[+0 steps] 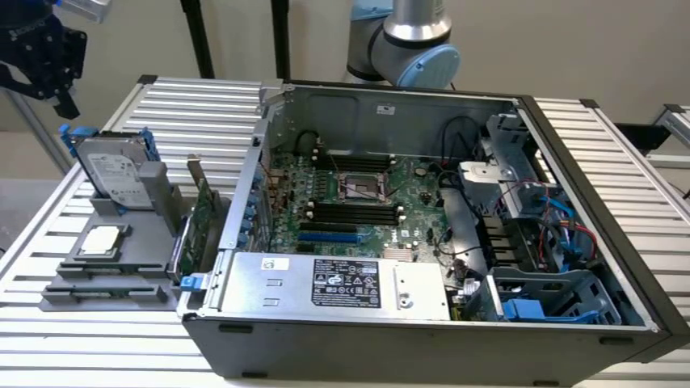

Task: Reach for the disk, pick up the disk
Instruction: 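Pick up the disk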

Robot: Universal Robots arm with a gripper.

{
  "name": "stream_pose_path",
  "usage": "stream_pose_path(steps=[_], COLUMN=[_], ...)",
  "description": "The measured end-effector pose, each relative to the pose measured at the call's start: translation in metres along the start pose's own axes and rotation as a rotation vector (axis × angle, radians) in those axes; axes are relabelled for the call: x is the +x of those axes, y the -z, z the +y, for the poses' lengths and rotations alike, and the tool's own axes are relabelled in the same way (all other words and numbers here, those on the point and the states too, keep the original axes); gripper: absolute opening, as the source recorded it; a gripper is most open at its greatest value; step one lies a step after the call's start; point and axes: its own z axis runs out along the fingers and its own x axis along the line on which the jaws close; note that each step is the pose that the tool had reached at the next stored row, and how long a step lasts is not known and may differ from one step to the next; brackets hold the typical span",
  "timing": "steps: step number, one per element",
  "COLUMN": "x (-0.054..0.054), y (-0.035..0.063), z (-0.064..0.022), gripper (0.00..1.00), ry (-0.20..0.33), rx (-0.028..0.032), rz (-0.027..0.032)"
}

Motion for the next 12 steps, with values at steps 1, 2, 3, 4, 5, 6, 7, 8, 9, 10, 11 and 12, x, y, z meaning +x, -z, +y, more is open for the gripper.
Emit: stream_pose_path(steps=[1,2,3,4,5,6,7,8,9,10,11,12], x=[0.0,0.0,0.0,0.0,0.0,0.0,0.0,0.0,-0.0001,-0.0003,-0.0004,-0.0006], y=[0.0,0.0,0.0,0.0,0.0,0.0,0.0,0.0,0.0,0.0,0.0001,0.0001], z=[0.0,0.0,0.0,0.0,0.0,0.0,0.0,-0.0001,-0.0002,-0.0005,-0.001,-0.0018], gripper=[0.11,0.11,0.11,0.11,0.11,0.11,0.11,0.11,0.11,0.11,0.11,0.11], ry=[0.018,0.036,0.054,0.073,0.092,0.109,0.125,0.141,0.154,0.165,0.175,0.182], rx=[0.0001,0.0001,0.0001,0.0002,0.0002,0.0002,0.0002,0.0003,0.0002,0.0002,0.0002,0.0002], rz=[0.0005,0.001,0.0015,0.002,0.0024,0.003,0.0035,0.0039,0.0042,0.0046,0.0049,0.0051])
